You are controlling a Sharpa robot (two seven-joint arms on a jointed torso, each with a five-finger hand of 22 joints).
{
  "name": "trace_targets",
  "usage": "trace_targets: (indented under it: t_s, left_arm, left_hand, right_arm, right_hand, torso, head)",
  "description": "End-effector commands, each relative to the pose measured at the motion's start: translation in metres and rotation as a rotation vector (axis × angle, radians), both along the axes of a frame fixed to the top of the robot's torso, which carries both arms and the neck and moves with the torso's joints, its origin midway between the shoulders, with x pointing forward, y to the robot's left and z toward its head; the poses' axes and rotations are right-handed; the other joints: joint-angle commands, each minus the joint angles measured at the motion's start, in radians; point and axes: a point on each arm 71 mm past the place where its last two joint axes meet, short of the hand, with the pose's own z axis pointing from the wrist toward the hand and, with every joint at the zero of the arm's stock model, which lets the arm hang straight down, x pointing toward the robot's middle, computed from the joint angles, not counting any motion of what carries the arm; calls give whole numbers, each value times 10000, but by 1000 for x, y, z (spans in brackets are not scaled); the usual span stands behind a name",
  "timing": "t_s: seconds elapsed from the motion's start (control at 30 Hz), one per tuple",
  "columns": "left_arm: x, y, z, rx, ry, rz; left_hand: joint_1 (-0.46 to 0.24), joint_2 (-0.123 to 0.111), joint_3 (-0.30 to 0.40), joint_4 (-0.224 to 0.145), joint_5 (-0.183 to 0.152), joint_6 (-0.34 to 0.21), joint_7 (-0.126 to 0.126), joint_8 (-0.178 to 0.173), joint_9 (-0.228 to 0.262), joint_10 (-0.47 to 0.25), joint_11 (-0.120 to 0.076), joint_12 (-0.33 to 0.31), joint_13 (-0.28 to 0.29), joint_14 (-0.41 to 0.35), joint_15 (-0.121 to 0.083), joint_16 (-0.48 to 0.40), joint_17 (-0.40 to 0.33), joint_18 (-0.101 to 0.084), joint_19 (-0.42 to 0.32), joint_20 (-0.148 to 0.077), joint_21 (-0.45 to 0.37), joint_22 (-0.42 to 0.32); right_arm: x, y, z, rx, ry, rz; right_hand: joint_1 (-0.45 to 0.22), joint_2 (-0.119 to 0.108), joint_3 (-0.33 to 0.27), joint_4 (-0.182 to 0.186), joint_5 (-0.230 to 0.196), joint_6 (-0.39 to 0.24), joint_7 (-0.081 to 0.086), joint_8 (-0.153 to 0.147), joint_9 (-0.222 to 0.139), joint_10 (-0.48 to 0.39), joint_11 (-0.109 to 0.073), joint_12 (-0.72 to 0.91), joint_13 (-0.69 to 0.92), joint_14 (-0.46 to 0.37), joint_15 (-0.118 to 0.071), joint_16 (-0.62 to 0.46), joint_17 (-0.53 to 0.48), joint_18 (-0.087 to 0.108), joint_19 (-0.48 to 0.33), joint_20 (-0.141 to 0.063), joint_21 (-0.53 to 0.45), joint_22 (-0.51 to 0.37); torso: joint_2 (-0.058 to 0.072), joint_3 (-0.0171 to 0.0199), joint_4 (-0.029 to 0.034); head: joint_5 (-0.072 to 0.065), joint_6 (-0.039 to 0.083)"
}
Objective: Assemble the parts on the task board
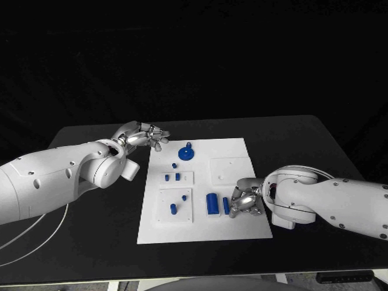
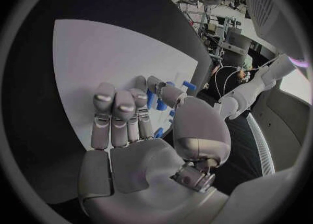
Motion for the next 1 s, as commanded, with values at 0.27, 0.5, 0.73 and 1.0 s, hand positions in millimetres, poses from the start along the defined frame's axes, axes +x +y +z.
trace_targets:
  t_s: [0.27,0.5,0.73,1.0]
  left_arm:
    - [0,-2,1,-32,-14,-151]
    - [0,-2,1,-30,-10,-154]
    - [0,-2,1,-25,-8,-150]
    - [0,-2,1,-29,-7,-162]
  left_hand:
    - [30,98,32,10,37,-78,-29,65,-15,-65,-26,-9,13,80,-17,-72,19,147,59,-70,-66,21]
    - [36,99,33,5,37,-80,-28,66,-16,-65,-26,-9,13,79,-17,-74,22,147,59,-69,-69,24]
    - [42,100,34,-1,36,-81,-28,67,-17,-65,-26,-9,13,78,-17,-76,26,146,59,-69,-72,27]
    - [46,101,35,-4,36,-81,-27,68,-18,-65,-25,-9,14,77,-16,-78,30,146,59,-68,-75,31]
  right_arm:
    - [-3,-4,-3,-26,106,139]
    - [-4,-6,-2,114,35,110]
    - [-5,-10,-1,230,11,70]
    - [-4,-12,-1,263,-89,-61]
  right_hand:
    - [-310,-269,-306,-52,149,12,37,-24,-89,10,-7,-17,-18,48,41,-44,-18,143,34,35,15,41]
    - [-427,-595,-657,-12,224,-2,35,-27,-100,2,-9,-21,-28,47,30,-56,-22,143,51,9,-3,24]
    - [-341,-751,-956,-106,360,-21,33,-28,-102,-11,-13,-24,-34,42,18,-63,-21,143,53,-27,-21,14]
    - [-345,-777,-1170,-18,128,-17,28,-22,-107,-12,-19,-26,-43,43,9,-72,-20,143,58,-42,-50,-5]
  torso:
    - [4,1,0]
    - [-3,2,-1]
    - [-2,2,-3]
    - [-1,1,-5]
  head:
    - [2,-6]
    - [-1,-3]
    - [1,-7]
    - [-4,4]
